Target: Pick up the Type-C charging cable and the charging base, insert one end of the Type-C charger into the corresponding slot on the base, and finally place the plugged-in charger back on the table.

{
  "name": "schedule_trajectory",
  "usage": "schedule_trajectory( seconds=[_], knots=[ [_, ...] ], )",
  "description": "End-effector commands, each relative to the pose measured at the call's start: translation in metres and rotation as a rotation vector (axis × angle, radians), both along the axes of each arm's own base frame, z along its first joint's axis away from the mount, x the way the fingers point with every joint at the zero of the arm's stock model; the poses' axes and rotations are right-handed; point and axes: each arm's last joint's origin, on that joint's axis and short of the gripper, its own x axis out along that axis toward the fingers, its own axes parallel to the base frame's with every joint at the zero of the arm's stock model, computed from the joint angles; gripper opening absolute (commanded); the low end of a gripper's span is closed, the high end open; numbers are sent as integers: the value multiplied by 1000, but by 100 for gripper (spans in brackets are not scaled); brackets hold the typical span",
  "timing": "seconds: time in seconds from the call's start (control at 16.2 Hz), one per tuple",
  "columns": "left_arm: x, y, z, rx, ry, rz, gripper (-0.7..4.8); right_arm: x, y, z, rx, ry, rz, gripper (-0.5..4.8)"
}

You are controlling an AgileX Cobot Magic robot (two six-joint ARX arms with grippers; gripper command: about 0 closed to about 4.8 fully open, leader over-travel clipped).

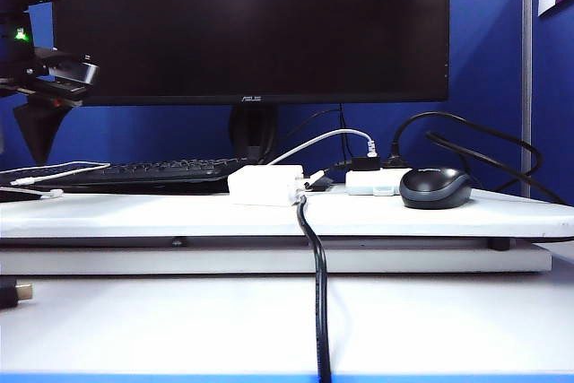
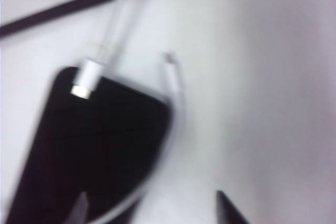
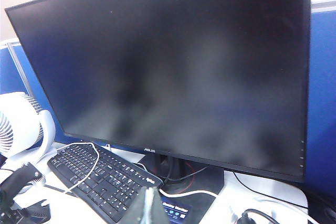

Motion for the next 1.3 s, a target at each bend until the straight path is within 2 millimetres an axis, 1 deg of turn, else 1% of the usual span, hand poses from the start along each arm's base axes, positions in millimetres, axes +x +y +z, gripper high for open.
schedule_trajectory(
  seconds=[0.06, 0.19, 0.43, 0.62, 0.74, 0.99, 1.3],
  knots=[
    [0, -2, -5, -35, 39, -9, 299, -2, 0, 4, 7, -25, 3, -1],
    [4, -3, -16, -55, 86, -4, 299, -3, 0, 4, 7, -28, 3, -1],
    [10, -4, -30, -61, 122, 3, 299, -5, 0, 5, 8, -32, 3, -1],
    [12, -5, -30, -73, 108, -3, 299, -5, 0, 5, 7, -32, 3, -1],
    [12, -6, -30, -118, 115, -27, 299, -5, 0, 5, 8, -33, 3, -1],
    [18, -7, -27, -112, 49, -56, 299, -5, 0, 8, 12, -66, 4, -1],
    [18, -11, -27, -82, 46, -121, 300, -5, 0, 8, 12, -69, 3, -1]
  ],
)
